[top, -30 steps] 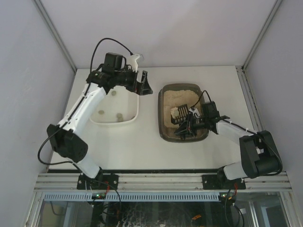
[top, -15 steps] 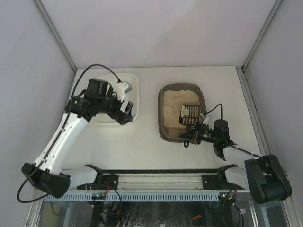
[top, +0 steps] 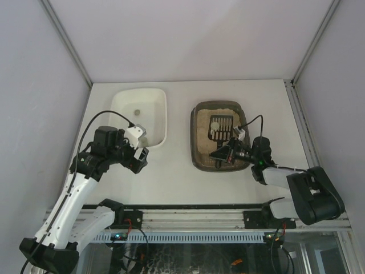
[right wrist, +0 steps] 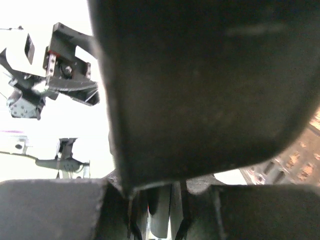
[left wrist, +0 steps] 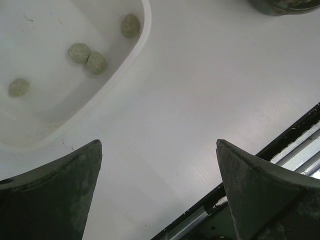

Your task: Clean the litter box

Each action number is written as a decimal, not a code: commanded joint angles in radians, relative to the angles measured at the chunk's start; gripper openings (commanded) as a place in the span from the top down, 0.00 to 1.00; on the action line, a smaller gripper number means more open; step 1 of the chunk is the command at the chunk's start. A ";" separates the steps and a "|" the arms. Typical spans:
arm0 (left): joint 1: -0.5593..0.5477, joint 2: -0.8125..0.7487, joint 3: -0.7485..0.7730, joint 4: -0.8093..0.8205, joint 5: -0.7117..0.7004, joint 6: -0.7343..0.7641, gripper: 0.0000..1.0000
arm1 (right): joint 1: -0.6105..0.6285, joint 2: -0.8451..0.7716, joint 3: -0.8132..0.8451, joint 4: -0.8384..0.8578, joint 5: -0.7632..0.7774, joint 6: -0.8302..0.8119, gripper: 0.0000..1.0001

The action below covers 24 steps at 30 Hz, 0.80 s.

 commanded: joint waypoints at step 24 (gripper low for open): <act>0.090 0.154 0.071 0.031 0.076 -0.046 0.00 | -0.146 0.289 0.141 0.325 -0.231 0.257 1.00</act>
